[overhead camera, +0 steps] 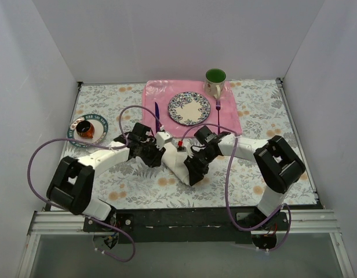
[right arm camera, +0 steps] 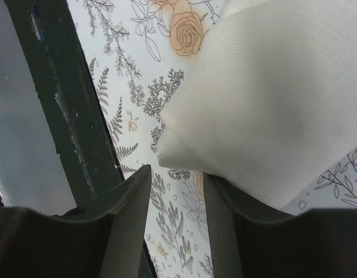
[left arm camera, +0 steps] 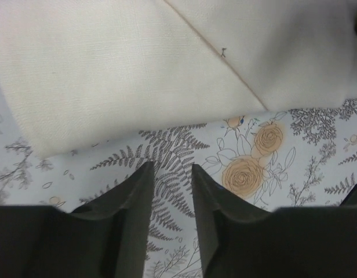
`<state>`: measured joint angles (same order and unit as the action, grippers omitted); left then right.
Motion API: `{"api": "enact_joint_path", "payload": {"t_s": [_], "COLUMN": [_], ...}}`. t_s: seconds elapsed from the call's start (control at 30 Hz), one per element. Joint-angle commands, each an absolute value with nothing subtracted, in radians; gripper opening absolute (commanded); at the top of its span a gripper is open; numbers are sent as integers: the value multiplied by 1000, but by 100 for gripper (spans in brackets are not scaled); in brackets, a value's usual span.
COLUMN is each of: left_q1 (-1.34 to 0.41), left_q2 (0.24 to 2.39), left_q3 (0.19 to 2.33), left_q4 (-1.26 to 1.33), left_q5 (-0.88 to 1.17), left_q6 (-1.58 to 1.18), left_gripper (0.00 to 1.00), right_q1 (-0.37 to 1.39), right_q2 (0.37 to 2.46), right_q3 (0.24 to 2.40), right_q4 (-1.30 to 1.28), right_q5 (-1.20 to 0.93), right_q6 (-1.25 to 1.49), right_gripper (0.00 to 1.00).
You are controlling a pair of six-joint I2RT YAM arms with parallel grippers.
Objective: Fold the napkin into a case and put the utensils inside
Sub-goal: Rotate the smaller rectangle-folded napkin at the center of the board, then pick up the fork from the corner of the board.
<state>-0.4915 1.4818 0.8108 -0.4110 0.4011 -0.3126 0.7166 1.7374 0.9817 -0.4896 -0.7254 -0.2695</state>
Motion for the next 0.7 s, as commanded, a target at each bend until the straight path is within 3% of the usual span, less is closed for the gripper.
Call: {"api": "enact_joint_path", "payload": {"t_s": [0.0, 0.07, 0.1, 0.13, 0.23, 0.3, 0.47, 0.67], "left_q1": [-446, -443, -442, -442, -442, -439, -437, -437], "left_q2": [1272, 1209, 1151, 1132, 1101, 1114, 1189, 1267], "left_q3": [864, 897, 911, 931, 1014, 1086, 1200, 1285], "left_q4": [-512, -512, -514, -514, -515, -514, -494, -514], "left_q5": [462, 443, 436, 425, 373, 325, 195, 41], "left_q6": [-357, -415, -435, -449, -514, -592, -757, -885], "left_gripper": [39, 56, 65, 82, 98, 98, 98, 98], "right_q1": [713, 709, 694, 681, 624, 580, 436, 135], "right_q2": [1593, 1550, 1516, 1500, 1441, 1399, 1356, 1440], "right_q3": [1098, 1126, 1144, 1194, 1264, 1304, 1399, 1537], "right_q4": [-589, -652, -669, -687, -719, -697, -679, -1035], "right_q5": [-761, -703, -690, -678, -603, -516, -363, -358], "right_q6": [-365, -423, -432, -439, -459, -463, -390, -535], "right_gripper": [55, 61, 73, 78, 92, 99, 99, 96]}}
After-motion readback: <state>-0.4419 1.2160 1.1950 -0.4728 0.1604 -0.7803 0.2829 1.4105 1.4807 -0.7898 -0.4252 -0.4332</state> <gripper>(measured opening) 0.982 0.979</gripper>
